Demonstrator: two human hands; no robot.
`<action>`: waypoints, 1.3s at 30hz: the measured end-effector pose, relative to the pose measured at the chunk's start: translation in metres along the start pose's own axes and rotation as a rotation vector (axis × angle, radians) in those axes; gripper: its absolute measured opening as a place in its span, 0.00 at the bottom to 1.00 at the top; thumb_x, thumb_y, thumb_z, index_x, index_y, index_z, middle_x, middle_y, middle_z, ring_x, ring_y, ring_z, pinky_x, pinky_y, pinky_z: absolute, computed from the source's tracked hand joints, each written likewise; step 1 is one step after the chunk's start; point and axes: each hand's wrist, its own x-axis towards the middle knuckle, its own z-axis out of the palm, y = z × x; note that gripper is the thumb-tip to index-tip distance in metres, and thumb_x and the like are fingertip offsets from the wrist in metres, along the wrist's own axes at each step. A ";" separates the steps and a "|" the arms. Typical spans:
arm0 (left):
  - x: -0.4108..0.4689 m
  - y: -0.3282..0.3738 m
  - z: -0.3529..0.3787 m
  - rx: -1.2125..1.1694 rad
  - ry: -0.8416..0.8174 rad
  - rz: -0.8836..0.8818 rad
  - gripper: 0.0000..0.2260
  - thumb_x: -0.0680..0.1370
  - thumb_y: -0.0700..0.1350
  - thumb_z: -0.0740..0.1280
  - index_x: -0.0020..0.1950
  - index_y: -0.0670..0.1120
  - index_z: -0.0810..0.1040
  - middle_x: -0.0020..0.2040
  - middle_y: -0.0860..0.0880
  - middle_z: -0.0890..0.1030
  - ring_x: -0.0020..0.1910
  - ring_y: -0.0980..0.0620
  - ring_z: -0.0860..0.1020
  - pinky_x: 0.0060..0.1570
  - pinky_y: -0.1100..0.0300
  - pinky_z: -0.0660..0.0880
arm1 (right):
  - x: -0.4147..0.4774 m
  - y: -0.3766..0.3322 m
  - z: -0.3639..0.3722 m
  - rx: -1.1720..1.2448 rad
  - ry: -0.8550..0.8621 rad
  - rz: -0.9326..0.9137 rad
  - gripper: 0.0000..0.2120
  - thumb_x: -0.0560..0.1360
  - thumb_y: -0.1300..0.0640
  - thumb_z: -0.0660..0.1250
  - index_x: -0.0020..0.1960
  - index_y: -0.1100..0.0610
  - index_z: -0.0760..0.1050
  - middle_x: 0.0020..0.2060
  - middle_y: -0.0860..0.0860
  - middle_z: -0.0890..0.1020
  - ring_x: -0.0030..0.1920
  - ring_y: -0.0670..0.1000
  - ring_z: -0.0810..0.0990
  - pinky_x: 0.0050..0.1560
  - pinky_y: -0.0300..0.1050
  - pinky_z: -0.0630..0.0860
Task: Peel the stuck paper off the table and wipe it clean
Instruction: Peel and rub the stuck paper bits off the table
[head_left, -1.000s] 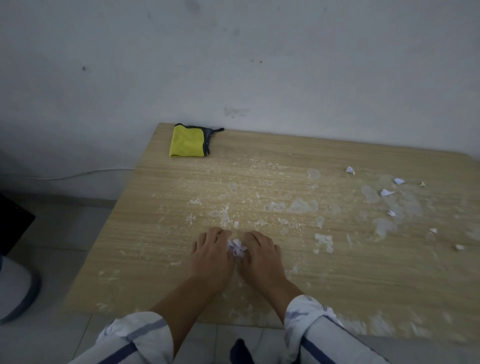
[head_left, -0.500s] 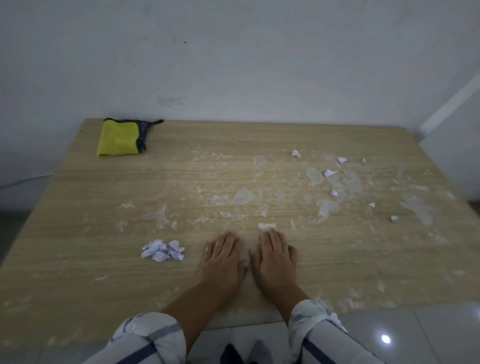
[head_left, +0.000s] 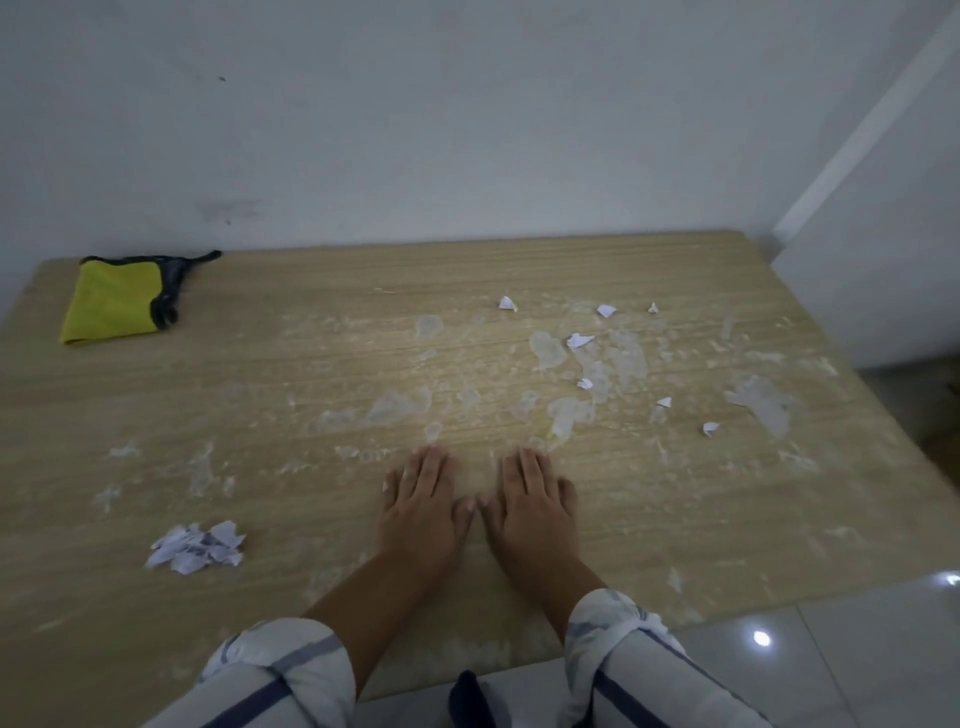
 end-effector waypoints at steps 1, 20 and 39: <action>0.004 0.008 0.002 0.004 -0.002 0.006 0.40 0.68 0.63 0.31 0.77 0.49 0.48 0.78 0.48 0.46 0.77 0.48 0.42 0.73 0.51 0.39 | 0.001 0.007 -0.002 -0.004 0.002 0.009 0.34 0.74 0.39 0.38 0.76 0.54 0.50 0.77 0.54 0.51 0.76 0.55 0.46 0.72 0.56 0.48; 0.062 0.072 0.015 0.053 0.014 0.016 0.36 0.72 0.62 0.33 0.77 0.48 0.47 0.78 0.48 0.47 0.76 0.48 0.42 0.73 0.47 0.40 | 0.049 0.083 -0.042 0.121 0.088 0.016 0.21 0.78 0.50 0.55 0.69 0.56 0.63 0.73 0.58 0.59 0.74 0.59 0.54 0.71 0.55 0.55; 0.085 0.071 0.009 0.040 -0.002 0.138 0.35 0.72 0.61 0.34 0.76 0.48 0.48 0.78 0.47 0.49 0.77 0.48 0.43 0.72 0.50 0.39 | 0.109 0.083 -0.055 0.146 0.189 -0.009 0.14 0.77 0.61 0.57 0.59 0.62 0.75 0.57 0.58 0.76 0.57 0.58 0.71 0.58 0.48 0.67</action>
